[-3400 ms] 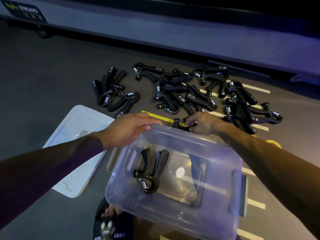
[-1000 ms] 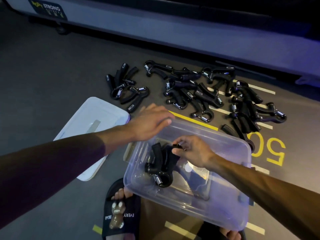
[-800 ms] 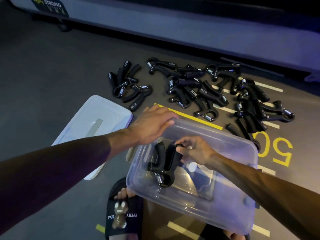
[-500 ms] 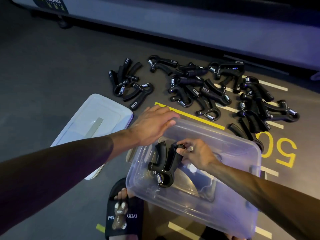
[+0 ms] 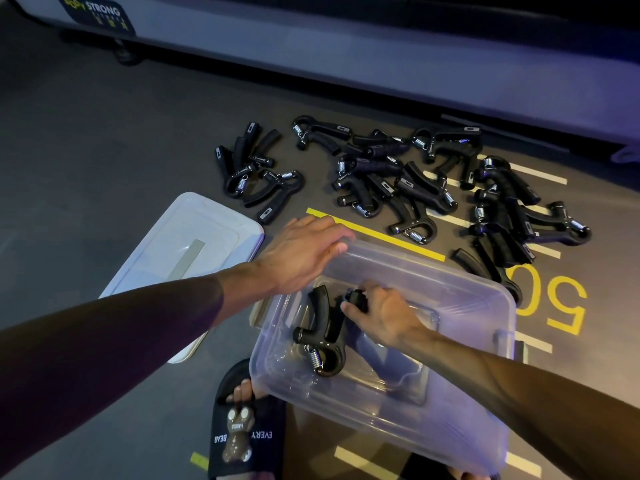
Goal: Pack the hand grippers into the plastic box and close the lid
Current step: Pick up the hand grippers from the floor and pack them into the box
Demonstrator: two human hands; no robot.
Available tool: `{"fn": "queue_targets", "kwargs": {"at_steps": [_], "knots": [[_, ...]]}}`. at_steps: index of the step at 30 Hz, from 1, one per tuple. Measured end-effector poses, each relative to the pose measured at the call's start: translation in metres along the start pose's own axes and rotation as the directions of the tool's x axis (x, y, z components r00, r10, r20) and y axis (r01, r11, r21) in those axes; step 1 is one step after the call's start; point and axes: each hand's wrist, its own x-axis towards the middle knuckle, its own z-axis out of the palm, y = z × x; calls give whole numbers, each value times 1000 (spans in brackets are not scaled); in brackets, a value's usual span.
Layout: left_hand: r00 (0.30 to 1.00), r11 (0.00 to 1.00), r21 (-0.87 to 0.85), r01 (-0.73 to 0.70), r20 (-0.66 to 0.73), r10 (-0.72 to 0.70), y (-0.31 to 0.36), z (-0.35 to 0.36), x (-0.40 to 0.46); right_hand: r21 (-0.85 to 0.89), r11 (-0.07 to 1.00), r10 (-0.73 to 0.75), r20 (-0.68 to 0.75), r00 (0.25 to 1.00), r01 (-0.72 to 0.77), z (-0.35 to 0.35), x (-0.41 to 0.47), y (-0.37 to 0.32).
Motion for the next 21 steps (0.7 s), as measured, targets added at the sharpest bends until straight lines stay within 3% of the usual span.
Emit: {"fn": "queue_targets", "kwargs": {"at_steps": [3, 10, 21], "knots": [[1000, 1000, -2, 5, 3, -5, 0, -1, 0, 38, 995, 91, 93, 992, -94, 8, 0, -8], [1000, 1000, -13, 12, 12, -12, 1, 0, 0, 173, 967, 180, 66, 981, -189, 23, -3, -16], [1000, 1000, -17, 7, 1, -7, 3, -2, 0, 17, 996, 85, 35, 996, -85, 15, 1, -18]]}}
